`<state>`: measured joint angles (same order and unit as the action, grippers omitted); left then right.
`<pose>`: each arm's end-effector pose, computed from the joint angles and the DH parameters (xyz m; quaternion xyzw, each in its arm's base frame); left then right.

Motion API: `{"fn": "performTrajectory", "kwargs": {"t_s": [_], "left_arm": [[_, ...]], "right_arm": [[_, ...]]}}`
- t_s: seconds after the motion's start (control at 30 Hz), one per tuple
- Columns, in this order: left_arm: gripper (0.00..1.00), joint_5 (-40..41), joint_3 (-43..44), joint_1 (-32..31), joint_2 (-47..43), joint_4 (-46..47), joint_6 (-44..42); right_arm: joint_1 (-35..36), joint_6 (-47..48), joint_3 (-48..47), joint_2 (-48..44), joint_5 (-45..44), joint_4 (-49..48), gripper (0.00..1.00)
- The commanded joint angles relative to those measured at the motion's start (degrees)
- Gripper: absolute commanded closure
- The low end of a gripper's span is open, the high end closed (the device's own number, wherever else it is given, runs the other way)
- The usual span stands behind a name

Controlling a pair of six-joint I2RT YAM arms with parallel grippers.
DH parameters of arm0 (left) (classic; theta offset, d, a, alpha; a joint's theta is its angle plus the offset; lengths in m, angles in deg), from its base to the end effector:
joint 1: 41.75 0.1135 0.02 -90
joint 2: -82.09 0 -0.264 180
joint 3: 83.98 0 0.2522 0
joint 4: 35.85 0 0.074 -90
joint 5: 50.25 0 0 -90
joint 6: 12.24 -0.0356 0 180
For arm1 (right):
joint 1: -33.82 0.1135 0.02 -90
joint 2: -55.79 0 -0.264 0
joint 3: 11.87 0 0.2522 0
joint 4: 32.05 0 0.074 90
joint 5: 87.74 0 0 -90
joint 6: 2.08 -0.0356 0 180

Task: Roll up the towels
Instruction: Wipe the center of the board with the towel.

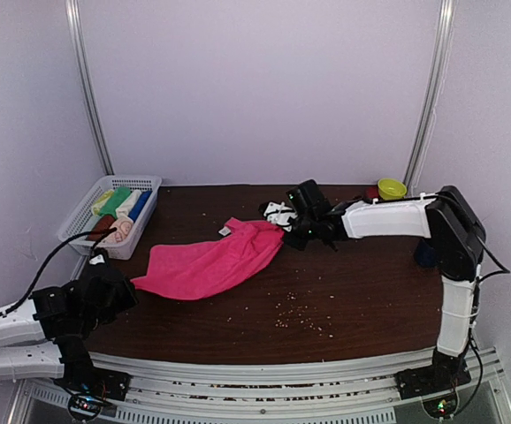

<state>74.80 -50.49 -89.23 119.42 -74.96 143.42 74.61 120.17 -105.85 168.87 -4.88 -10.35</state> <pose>0.1078 -0.0873 0.1864 -0.2568 0.8444 -0.1655 0.4401 0.3395 0.2871 0.2024 -0.5192 0.7447 -0.0255 0.4185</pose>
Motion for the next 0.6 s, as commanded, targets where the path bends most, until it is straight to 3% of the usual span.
{"fn": "performTrajectory", "kwargs": {"t_s": [0.0, 0.3, 0.4, 0.57], "left_arm": [[1.0, 3.6, 7.4, -0.2, -0.4, -1.7, -3.8], [1.0, 0.6, 16.5, -0.2, -2.7, -3.3, -7.4], [1.0, -7.0, 13.3, -0.2, -3.2, 1.7, -7.4], [1.0, -19.8, 4.8, -2.1, 0.8, 14.6, -5.3]], "right_arm": [[-3.2, 5.1, 2.0, -9.4, -3.8, 6.5, 1.0], [-9.4, 14.9, 11.9, -33.4, -1.2, 25.1, 1.0], [-9.4, 15.8, 13.6, -41.7, 4.8, 32.0, 1.0], [-9.2, 12.6, 20.3, -50.3, 9.7, 32.8, 1.0]]}}
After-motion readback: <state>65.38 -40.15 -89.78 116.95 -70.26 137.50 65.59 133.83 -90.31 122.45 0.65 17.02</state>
